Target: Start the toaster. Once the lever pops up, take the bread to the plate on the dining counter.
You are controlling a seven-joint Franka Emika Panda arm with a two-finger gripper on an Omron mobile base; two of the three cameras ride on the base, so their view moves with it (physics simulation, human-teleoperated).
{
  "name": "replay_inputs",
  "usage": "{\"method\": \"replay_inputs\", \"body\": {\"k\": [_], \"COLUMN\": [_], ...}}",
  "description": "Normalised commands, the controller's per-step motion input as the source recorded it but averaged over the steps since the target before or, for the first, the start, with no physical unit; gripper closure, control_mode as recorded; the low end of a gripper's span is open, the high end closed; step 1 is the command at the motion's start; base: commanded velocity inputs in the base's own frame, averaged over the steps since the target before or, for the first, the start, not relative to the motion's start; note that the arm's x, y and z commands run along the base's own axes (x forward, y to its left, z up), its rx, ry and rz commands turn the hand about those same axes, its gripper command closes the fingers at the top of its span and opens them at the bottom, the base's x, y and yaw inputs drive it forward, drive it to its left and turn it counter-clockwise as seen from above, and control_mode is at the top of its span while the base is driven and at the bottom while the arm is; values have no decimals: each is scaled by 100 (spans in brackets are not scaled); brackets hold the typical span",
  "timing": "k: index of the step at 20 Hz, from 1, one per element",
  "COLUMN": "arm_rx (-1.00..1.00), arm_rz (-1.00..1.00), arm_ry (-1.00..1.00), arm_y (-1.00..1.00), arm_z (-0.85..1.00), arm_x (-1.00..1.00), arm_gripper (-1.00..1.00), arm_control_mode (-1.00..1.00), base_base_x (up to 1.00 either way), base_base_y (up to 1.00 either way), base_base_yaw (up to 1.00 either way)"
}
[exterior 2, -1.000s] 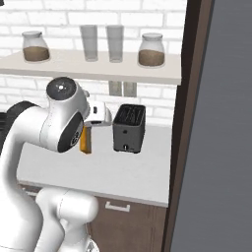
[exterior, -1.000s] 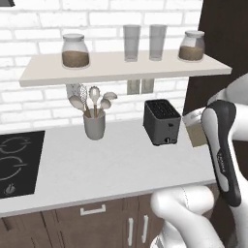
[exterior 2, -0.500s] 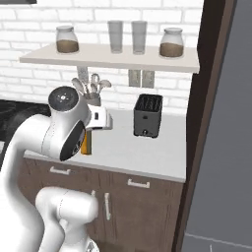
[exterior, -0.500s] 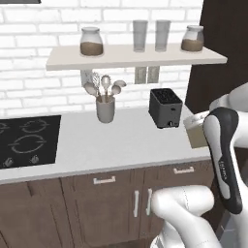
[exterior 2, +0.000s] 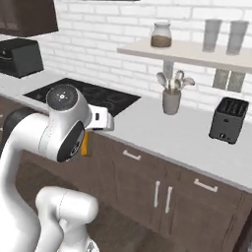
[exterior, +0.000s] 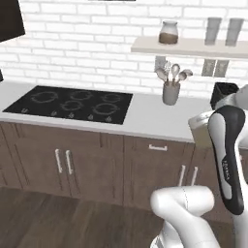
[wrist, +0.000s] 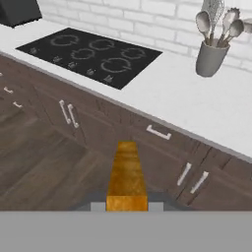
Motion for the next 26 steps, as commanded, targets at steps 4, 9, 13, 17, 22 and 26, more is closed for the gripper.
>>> {"method": "replay_inputs", "body": {"k": [4,9,13,17,22,26], "arm_rx": [0,0,0,0,0,0], "arm_rz": [0,0,0,0,0,0], "arm_ry": [0,0,0,0,0,0], "arm_y": [0,0,0,0,0,0], "arm_z": [0,0,0,0,0,0], "arm_x": [0,0,0,0,0,0], "arm_gripper": [100,100,100,100,100,100], "arm_control_mode": [100,100,100,100,100,100], "base_base_x": [0,0,0,0,0,0], "base_base_y": [50,59,33,10,0,0], "base_base_yaw": [85,79,87,95,100,100]}}
